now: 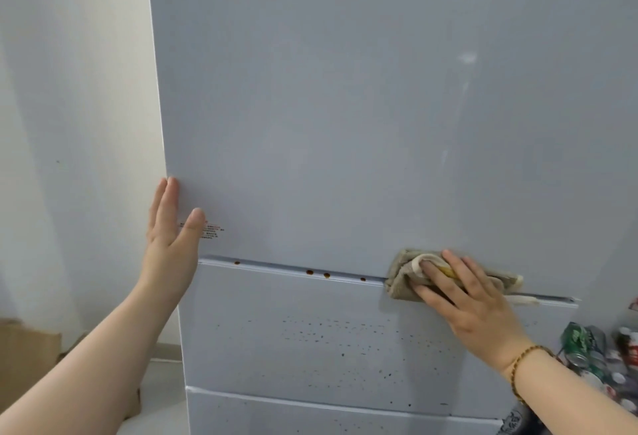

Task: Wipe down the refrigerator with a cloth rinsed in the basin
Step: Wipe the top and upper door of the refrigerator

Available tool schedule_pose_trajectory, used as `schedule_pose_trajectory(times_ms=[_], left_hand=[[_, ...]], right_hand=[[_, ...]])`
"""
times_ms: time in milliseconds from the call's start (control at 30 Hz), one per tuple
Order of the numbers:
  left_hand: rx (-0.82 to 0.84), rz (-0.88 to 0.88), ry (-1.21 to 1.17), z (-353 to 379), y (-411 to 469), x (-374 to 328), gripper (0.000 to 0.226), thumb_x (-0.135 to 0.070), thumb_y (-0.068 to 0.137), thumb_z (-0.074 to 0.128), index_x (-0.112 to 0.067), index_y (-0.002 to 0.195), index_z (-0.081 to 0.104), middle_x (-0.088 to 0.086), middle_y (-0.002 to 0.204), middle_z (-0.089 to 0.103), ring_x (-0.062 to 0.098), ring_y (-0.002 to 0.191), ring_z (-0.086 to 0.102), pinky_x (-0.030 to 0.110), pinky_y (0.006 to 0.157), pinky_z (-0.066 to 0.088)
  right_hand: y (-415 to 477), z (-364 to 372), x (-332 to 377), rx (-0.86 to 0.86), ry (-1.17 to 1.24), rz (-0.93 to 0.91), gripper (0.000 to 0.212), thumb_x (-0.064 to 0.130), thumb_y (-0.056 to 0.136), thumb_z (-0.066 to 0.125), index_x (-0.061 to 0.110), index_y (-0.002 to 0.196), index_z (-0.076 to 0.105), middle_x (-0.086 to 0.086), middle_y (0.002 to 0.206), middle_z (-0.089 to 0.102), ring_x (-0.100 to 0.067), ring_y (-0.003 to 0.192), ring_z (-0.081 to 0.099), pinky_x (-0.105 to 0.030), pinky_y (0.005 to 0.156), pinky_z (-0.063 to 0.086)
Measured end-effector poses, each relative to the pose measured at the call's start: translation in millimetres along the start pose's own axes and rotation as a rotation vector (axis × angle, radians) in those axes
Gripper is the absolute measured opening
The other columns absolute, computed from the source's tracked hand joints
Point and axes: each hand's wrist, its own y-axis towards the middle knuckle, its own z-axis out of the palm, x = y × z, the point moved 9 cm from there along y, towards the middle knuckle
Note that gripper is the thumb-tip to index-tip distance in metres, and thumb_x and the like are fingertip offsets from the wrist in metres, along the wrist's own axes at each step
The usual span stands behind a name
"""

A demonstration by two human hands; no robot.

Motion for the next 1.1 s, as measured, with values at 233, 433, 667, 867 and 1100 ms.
schedule_pose_trajectory(times_ms=[233, 433, 667, 867, 1100], left_hand=[[0.041, 0.000, -0.087, -7.3, 2.7, -0.3, 0.048, -0.012, 0.097, 0.034, -0.019, 0.143, 0.024, -0.013, 0.150, 0.018, -0.008, 0.125, 0.019, 0.013, 0.102, 0.015], [-0.100, 0.203, 0.190, -3.3, -19.2, -5.8, 0.048, -0.025, 0.096, 0.040, -0.019, 0.142, 0.026, -0.016, 0.146, 0.008, 0.007, 0.140, 0.008, 0.024, 0.109, 0.010], [0.175, 0.659, 0.451, 83.8, -72.0, -26.2, 0.051, -0.049, 0.096, 0.015, -0.018, 0.132, 0.034, 0.003, 0.141, 0.025, 0.013, 0.134, 0.009, 0.030, 0.106, 0.013], [0.171, 0.618, 0.613, 105.5, -75.4, -17.2, 0.061, -0.053, 0.095, 0.013, -0.011, 0.131, 0.038, 0.013, 0.142, 0.024, 0.021, 0.136, 0.000, 0.035, 0.107, 0.007], [0.151, 0.528, 0.697, 106.5, -80.7, -23.7, 0.064, -0.052, 0.092, 0.022, -0.005, 0.130, 0.043, 0.027, 0.140, 0.035, 0.031, 0.130, 0.015, 0.022, 0.110, -0.003]], right_hand=[[109.7, 12.8, 106.8, -0.083, 0.123, 0.012, 0.042, 0.008, 0.084, 0.033, 0.021, 0.123, 0.041, -0.001, 0.138, 0.038, -0.037, 0.134, 0.020, -0.043, 0.112, 0.009], [146.4, 18.2, 138.5, -0.037, 0.160, 0.041, 0.044, 0.010, 0.097, 0.007, 0.020, 0.120, 0.042, 0.003, 0.133, 0.054, -0.031, 0.125, 0.035, -0.043, 0.112, 0.010], [79.6, 8.7, 83.8, -0.054, 0.078, -0.015, 0.035, 0.012, 0.097, 0.021, 0.021, 0.122, 0.043, 0.002, 0.138, 0.035, -0.032, 0.129, 0.031, -0.042, 0.112, 0.014], [-17.2, -4.2, -1.7, 0.042, -0.081, 0.024, 0.042, 0.003, 0.096, 0.013, 0.023, 0.113, 0.047, 0.000, 0.132, 0.039, -0.031, 0.118, 0.040, -0.042, 0.110, 0.017], [-114.7, -8.0, -79.8, 0.336, 0.029, 0.406, 0.087, -0.014, 0.035, 0.079, 0.014, 0.111, 0.046, -0.009, 0.123, 0.041, -0.029, 0.093, 0.041, -0.041, 0.053, 0.056]])
